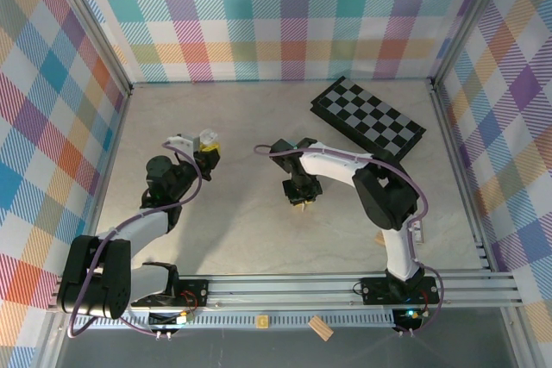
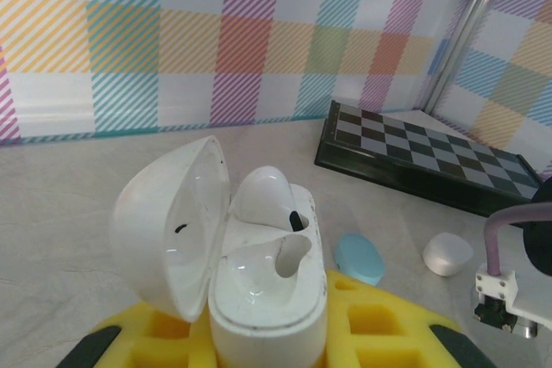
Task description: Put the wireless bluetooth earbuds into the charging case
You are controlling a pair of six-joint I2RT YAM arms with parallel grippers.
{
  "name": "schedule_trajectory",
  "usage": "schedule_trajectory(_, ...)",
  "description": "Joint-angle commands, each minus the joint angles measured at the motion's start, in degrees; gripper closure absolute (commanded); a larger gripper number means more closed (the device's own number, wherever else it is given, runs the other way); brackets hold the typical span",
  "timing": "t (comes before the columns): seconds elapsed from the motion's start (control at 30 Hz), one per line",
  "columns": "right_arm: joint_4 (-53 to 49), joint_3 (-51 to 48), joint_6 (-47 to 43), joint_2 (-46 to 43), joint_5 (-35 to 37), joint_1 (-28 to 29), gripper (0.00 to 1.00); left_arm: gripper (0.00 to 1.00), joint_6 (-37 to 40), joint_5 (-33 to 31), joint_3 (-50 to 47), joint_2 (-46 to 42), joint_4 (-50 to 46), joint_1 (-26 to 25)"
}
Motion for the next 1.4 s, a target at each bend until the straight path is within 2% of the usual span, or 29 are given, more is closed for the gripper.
schedule_trajectory(0.0, 3.7, -1.9, -1.5, -5.1, 2.0, -0.5, 0.81, 0.84, 1.6, 1.3, 1.3, -1.5, -0.2, -1.3)
schedule_trajectory(0.2, 7.8, -4.6, -3.4, -11.1, 4.5, -0.5, 0.82, 0.83, 2.3, 1.8, 1.3, -2.5, -1.5, -3.0)
schedule_trajectory(0.33, 13.5, -8.1, -6.0, -17.8, 5.4, -0.5, 0.82, 0.83, 4.1, 4.9, 1.7, -2.8, -3.3, -5.1)
schedule_trajectory(0.6, 25.1, -13.5, -11.8, -31.1, 6.6, -0.5, 0.82, 0.84, 12.9, 11.5, 6.3, -0.9, -13.2, -14.5)
schedule_trajectory(0.83, 32.8, -16.8, -16.1, -40.1, 1.7, -0.5, 0.83, 0.84, 13.0, 15.6, 9.9, 4.9, -11.6, -20.7)
schedule_trajectory(1.03, 36.5, -18.4, -17.2, -43.8, -2.8, -0.5, 0.84, 0.84, 11.7, 14.3, 12.5, 9.4, -9.1, -24.4)
schedule_trajectory(1.37, 39.8, -19.5, -17.3, -42.9, -7.1, -0.5, 0.84, 0.84, 7.3, 11.7, 14.5, 14.9, -1.5, -27.8)
